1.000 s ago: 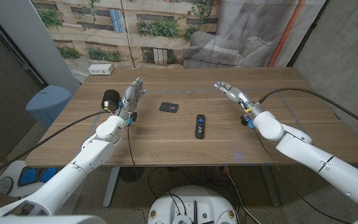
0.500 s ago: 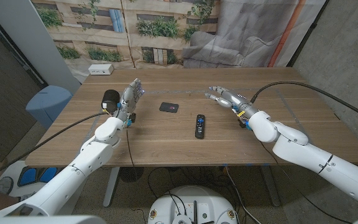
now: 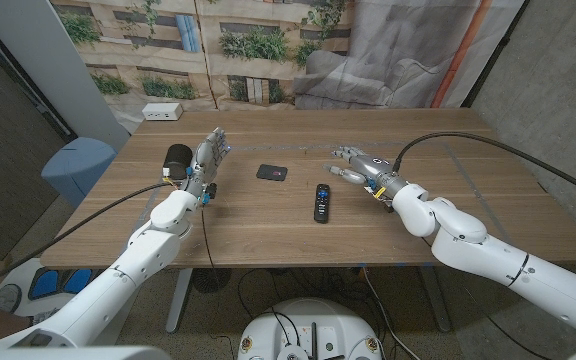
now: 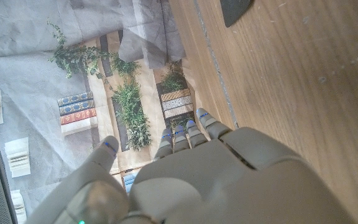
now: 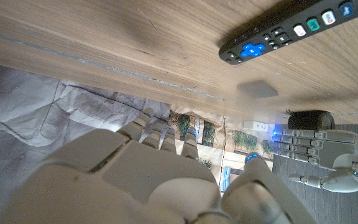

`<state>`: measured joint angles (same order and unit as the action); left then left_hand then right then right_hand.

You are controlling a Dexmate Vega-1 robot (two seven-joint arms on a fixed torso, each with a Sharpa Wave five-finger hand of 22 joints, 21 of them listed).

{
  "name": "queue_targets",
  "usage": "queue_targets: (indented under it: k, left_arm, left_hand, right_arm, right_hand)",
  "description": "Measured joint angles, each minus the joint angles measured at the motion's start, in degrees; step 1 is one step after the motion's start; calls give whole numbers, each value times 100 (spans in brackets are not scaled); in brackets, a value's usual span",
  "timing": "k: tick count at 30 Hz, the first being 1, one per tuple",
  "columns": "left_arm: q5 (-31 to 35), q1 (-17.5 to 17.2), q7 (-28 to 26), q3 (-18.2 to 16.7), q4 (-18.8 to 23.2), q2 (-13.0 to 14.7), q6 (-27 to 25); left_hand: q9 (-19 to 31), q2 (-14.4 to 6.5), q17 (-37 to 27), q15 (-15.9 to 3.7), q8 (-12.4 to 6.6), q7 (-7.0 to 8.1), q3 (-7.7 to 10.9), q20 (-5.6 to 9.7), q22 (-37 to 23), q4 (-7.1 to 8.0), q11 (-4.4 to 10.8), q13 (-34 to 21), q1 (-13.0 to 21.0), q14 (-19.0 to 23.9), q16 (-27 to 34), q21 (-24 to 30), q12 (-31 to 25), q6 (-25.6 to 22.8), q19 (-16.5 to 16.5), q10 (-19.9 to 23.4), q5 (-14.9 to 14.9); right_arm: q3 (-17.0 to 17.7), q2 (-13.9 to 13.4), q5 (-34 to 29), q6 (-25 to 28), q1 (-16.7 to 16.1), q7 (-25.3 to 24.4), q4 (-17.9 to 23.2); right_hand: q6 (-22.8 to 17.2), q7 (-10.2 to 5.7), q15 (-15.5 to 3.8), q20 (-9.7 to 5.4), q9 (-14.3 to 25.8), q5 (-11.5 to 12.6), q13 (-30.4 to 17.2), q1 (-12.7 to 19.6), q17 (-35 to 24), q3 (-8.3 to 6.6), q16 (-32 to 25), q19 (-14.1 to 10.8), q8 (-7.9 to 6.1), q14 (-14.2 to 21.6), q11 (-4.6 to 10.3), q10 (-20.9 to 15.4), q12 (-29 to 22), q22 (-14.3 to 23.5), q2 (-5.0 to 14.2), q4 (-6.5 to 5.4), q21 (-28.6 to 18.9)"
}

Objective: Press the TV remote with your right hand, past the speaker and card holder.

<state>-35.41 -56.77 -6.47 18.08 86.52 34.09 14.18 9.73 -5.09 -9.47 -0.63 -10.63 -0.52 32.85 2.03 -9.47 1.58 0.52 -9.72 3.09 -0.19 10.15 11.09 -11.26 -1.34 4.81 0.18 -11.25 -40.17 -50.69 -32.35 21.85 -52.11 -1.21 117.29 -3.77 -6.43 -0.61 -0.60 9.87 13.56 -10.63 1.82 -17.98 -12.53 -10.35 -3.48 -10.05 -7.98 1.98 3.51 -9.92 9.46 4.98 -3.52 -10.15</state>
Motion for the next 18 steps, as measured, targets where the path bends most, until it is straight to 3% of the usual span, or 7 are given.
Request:
queue_targets:
  k: [5, 6, 18]
  left_arm:
    - [-21, 0, 15, 0, 0, 0, 2]
    - [-21, 0, 16, 0, 0, 0, 2]
    - [-45, 15, 62, -9, -103, 2, 2]
  left_hand:
    - [0, 0, 0, 0, 0, 0, 9, 0, 0, -9, 0, 0, 0, 0, 0, 0, 0, 0, 0, 0, 0]
    - [0, 0, 0, 0, 0, 0, 21, 0, 0, -21, 0, 0, 0, 0, 0, 0, 0, 0, 0, 0, 0]
    - [0, 0, 1, 0, 0, 0, 23, 0, 0, -24, 0, 0, 0, 0, 0, 0, 0, 0, 0, 0, 0]
  right_arm:
    - [-127, 49, 0, 0, -14, 0, 12]
    - [-159, 65, -649, 284, -26, 208, 12]
    - [-317, 191, -1178, 434, -116, 362, -16]
  right_hand:
    - [-26, -89, 2, 30, 0, 0, 0, -82, 17, -27, 0, 30, 0, -64, 7, 8, 0, 0, -82, -55, 0]
    - [-32, -94, 0, 52, 0, 0, 0, -82, 17, -19, 0, 52, 0, -62, 8, 9, 0, 0, -82, -77, 0]
    - [-6, -297, 0, 61, 0, -1, -1, -82, 17, -32, -68, 61, 0, -61, -2, 82, -26, 0, -81, -222, -1]
